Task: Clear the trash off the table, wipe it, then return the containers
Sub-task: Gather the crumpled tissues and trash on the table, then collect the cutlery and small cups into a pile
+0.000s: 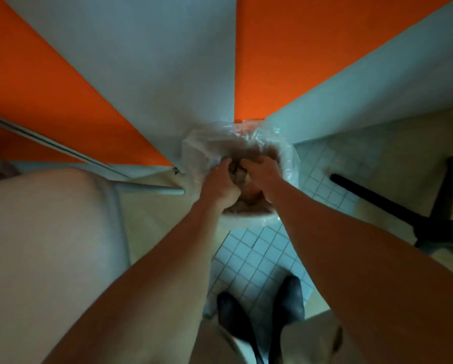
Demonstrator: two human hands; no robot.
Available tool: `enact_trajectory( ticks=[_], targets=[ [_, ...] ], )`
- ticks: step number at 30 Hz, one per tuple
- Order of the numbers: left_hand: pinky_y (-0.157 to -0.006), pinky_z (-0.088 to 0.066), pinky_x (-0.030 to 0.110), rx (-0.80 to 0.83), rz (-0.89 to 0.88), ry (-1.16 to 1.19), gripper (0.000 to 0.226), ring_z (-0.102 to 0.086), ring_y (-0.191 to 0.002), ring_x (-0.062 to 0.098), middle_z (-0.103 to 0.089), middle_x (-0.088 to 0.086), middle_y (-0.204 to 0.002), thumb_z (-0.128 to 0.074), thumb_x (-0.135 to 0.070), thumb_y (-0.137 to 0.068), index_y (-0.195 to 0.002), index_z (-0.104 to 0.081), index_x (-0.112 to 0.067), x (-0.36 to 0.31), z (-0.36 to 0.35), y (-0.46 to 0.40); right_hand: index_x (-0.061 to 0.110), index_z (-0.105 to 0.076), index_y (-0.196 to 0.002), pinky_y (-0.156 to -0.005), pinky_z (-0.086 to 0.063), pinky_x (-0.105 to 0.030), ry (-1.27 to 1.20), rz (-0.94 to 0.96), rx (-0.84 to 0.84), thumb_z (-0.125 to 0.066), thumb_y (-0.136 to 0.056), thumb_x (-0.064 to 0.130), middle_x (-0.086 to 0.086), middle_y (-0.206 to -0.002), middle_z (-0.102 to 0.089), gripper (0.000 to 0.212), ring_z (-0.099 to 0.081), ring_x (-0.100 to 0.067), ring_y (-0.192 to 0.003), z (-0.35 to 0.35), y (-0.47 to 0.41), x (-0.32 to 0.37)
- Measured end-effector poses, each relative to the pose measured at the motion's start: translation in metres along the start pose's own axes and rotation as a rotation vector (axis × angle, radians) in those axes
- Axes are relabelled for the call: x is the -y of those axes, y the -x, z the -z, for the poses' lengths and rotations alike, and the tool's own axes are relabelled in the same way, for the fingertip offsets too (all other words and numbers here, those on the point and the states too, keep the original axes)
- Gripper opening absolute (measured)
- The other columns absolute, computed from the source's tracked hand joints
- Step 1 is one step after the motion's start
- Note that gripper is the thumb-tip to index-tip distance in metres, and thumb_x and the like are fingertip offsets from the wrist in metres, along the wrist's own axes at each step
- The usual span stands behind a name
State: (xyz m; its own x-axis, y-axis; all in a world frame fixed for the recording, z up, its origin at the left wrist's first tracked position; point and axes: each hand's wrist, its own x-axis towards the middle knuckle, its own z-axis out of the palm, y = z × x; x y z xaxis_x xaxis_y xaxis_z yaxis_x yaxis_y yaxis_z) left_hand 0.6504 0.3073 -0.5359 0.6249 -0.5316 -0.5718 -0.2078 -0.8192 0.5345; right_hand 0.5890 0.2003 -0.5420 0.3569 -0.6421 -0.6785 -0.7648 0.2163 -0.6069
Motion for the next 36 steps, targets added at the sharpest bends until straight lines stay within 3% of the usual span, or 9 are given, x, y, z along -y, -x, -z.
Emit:
enact_trajectory(
  ticks=[4,8,10,14,18,24,27,32,36],
  targets=[
    [-0.114,-0.039,0.036,-0.033,-0.026,-0.010,0.073,-0.041,-0.143,0.022,-0.042,0.004,-0.155,-0.060,-0.012,-0.088,-0.156,-0.033,-0.023,-0.035,0.064,0.105,0.018,-0.062,-0.126,-0.069,-0.036,-0.023,0.111,0.083,0.062,-0.053,-0.096,0.029,-0.004,-0.101,-0.060,0.032,-0.053,-0.020,-0.090,0.052,0.121,0.048],
    [-0.115,-0.039,0.039,-0.065,-0.095,-0.032,0.067,-0.044,-0.140,0.020,-0.046,0.002,-0.154,-0.066,-0.026,-0.090,-0.152,-0.039,-0.024,-0.085,0.126,0.213,0.021,-0.058,-0.131,-0.069,-0.043,-0.014,0.130,0.129,0.123,-0.049,-0.100,0.031,-0.003,-0.112,-0.060,0.034,-0.059,-0.020,-0.094,0.115,0.253,0.090],
    [-0.114,-0.036,0.035,-0.077,-0.152,-0.058,0.065,-0.043,-0.140,0.023,-0.045,0.006,-0.152,-0.065,-0.022,-0.092,-0.151,-0.040,-0.019,-0.116,0.151,0.262,0.020,-0.059,-0.132,-0.076,-0.047,-0.023,0.137,0.192,0.145,-0.050,-0.098,0.031,-0.006,-0.125,-0.064,0.036,-0.063,-0.025,-0.101,0.150,0.312,0.107],
    [-0.114,-0.035,0.036,-0.132,-0.285,-0.070,0.064,-0.045,-0.137,0.027,-0.049,0.011,-0.147,-0.068,-0.010,-0.087,-0.147,-0.046,-0.011,-0.180,0.188,0.338,0.028,-0.064,-0.122,-0.067,-0.055,-0.033,0.058,0.224,0.105,-0.056,-0.094,0.026,-0.005,-0.115,-0.069,0.029,-0.067,-0.023,-0.091,0.226,0.406,0.137],
    [-0.115,-0.033,0.032,-0.175,-0.451,-0.085,0.060,-0.047,-0.134,0.026,-0.055,0.009,-0.142,-0.069,-0.005,-0.083,-0.141,-0.053,-0.011,-0.250,0.205,0.398,0.031,-0.062,-0.125,-0.059,-0.044,-0.018,-0.015,0.291,-0.019,-0.058,-0.092,0.030,0.005,-0.112,-0.070,0.033,-0.061,-0.009,-0.077,0.312,0.477,0.145],
    [-0.110,-0.041,0.039,-0.130,-0.593,-0.079,0.058,-0.044,-0.135,0.021,-0.045,0.004,-0.147,-0.064,-0.016,-0.093,-0.146,-0.044,-0.023,-0.344,0.183,0.462,0.031,-0.060,-0.127,-0.087,-0.054,-0.030,-0.055,0.375,-0.190,-0.060,-0.094,0.033,0.006,-0.113,-0.069,0.033,-0.069,-0.013,-0.094,0.422,0.537,0.112],
    [-0.109,-0.035,0.029,-0.104,-0.664,-0.079,0.058,-0.041,-0.138,0.017,-0.042,0.002,-0.150,-0.066,-0.016,-0.095,-0.148,-0.043,-0.024,-0.391,0.151,0.495,0.031,-0.060,-0.128,-0.086,-0.055,-0.032,-0.058,0.399,-0.300,-0.060,-0.094,0.033,0.005,-0.115,-0.069,0.034,-0.069,-0.013,-0.091,0.478,0.556,0.075],
    [-0.110,-0.038,0.034,-0.058,-0.683,-0.073,0.058,-0.038,-0.142,0.019,-0.036,-0.001,-0.152,-0.064,-0.018,-0.097,-0.148,-0.041,-0.030,-0.454,0.078,0.555,0.031,-0.059,-0.129,-0.086,-0.054,-0.032,-0.075,0.409,-0.391,-0.060,-0.094,0.033,0.006,-0.116,-0.067,0.035,-0.067,-0.013,-0.092,0.563,0.585,0.004],
    [-0.105,-0.032,0.024,-0.042,-0.698,-0.108,0.055,-0.039,-0.140,0.019,-0.037,-0.002,-0.150,-0.063,-0.020,-0.097,-0.147,-0.041,-0.030,-0.490,0.016,0.594,0.031,-0.059,-0.128,-0.086,-0.053,-0.031,-0.054,0.408,-0.419,-0.060,-0.093,0.032,0.005,-0.116,-0.064,0.035,-0.065,-0.013,-0.091,0.616,0.602,-0.051]
  ],
)
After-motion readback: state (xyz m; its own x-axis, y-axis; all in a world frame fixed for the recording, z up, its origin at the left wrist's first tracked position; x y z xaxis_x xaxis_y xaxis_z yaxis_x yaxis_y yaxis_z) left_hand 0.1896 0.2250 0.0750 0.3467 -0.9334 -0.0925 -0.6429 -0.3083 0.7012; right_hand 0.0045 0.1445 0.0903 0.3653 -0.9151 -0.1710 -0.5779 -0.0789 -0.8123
